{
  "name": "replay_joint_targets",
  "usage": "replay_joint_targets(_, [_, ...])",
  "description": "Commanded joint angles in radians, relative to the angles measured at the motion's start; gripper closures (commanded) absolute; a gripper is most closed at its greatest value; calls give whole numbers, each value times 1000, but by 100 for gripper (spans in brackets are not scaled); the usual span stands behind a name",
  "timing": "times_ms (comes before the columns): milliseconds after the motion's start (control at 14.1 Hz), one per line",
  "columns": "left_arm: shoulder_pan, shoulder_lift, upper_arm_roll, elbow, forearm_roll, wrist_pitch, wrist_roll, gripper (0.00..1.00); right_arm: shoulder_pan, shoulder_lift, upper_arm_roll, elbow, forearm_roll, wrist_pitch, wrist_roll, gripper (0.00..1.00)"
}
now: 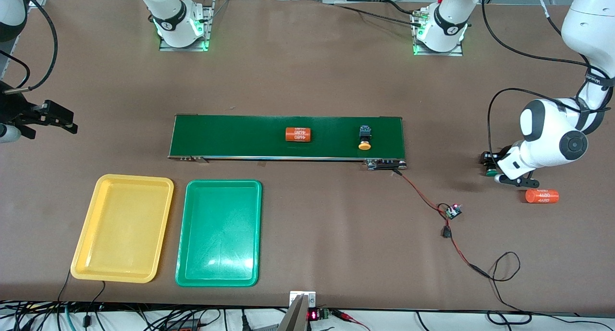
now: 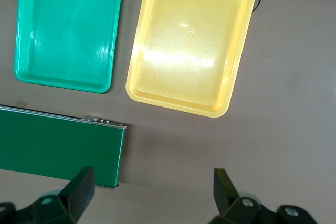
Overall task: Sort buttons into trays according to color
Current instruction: 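Return the left gripper to the buttons and grasp a green-capped button, then carry the green button onto the conveyor belt and release it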
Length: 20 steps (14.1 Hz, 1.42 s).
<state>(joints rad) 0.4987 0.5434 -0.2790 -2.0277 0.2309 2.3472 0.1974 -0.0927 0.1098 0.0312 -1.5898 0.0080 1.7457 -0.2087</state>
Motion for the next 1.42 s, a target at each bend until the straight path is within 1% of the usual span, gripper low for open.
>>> replay_joint_targets(0, [-6,-38,-9,-6,22,-20,8,100,-1,-1,3,5,4,-14,0,0])
replay_joint_targets(142, [-43,-107,-22,4,15,-119,-6,100,-1,-1,4,5,4,-18,0,0])
replay_joint_targets(354, [-141,-206,-38,20,1,-232,-55,100,1,4,4,4,6,-18,5,0])
replay_joint_targets(425, [-190,-223,-48,18,-33,-255,-81,100,1,4,4,4,7,-18,5,0])
replay_joint_targets(495, [-218,-235,-48,15,-76,-275,-101,100,1,4,4,4,7,-18,3,0])
replay_joint_targets(566, [-250,-243,-48,14,-117,-281,-121,100,2,4,6,4,7,-18,3,0])
replay_joint_targets(637, [-273,-250,-48,12,-134,-282,-131,100,7,4,6,4,7,-18,3,0])
replay_joint_targets(849, [-290,-250,-48,11,-145,-283,-147,100,7,4,6,4,7,-18,2,0])
replay_joint_targets(991, [-299,-247,-49,11,-208,-292,-147,100,8,4,6,5,7,-18,0,0])
replay_joint_targets(1132, [-348,-244,-48,15,-274,-290,-164,100,7,4,4,4,7,-20,2,0])
replay_joint_targets(1274, [-396,-243,-48,21,-286,-286,-229,100,7,4,4,4,7,-18,0,0])
replay_joint_targets(1344, [-402,-241,-48,21,-286,-284,-252,100,7,4,4,4,6,-18,0,0])
